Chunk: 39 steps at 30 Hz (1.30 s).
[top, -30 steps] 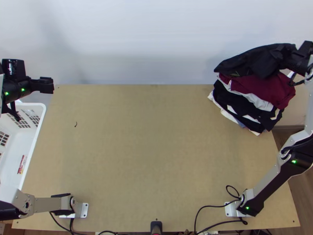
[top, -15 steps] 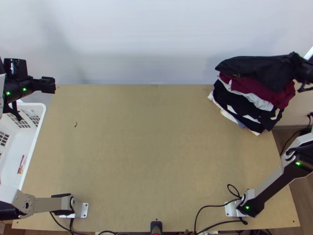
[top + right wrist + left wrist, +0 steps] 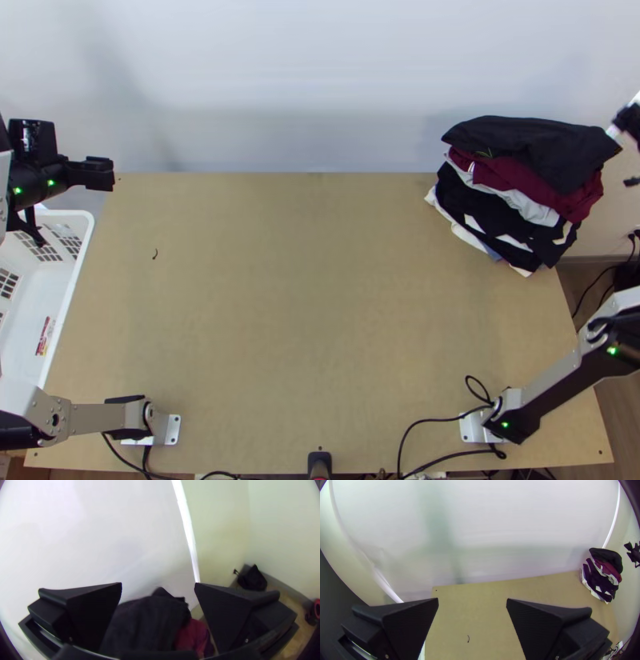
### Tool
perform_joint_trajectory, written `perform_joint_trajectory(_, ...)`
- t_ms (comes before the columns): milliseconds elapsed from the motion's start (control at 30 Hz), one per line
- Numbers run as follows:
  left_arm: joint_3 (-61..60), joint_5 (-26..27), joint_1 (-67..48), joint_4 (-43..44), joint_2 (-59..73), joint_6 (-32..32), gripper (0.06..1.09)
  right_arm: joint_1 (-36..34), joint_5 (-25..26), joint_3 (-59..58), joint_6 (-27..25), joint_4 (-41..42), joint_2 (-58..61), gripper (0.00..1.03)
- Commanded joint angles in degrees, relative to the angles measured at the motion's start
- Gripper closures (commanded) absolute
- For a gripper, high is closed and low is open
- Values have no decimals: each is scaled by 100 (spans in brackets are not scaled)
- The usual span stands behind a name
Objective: Fold the t-shirt
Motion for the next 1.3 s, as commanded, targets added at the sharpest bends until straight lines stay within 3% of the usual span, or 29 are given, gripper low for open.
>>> perform_joint_trajectory(0, 128, -19, -25, 19, -48, 33, 10, 499, 107, -164, -354, 652, -459, 5)
perform_joint_trajectory(167, 164, -28, -25, 19, -57, 33, 10, 1132, 555, -1262, -1118, 2515, -415, 5)
perform_joint_trajectory(333, 164, -45, 36, 1, -109, 33, 10, 1308, 1153, -2554, -1848, 4563, -55, 5)
perform_joint_trajectory(500, 128, -45, 72, -34, -153, 24, 10, 1202, 1575, -3433, -1980, 5398, 551, 5)
perform_joint_trajectory(833, 58, -89, 63, -43, -180, -2, 10, 1106, 1961, -4558, -1610, 5310, 639, 5)
perform_joint_trajectory(1267, 216, -159, -25, 19, -224, -178, 10, 921, 1988, -2923, -1523, 4862, 68, 5)
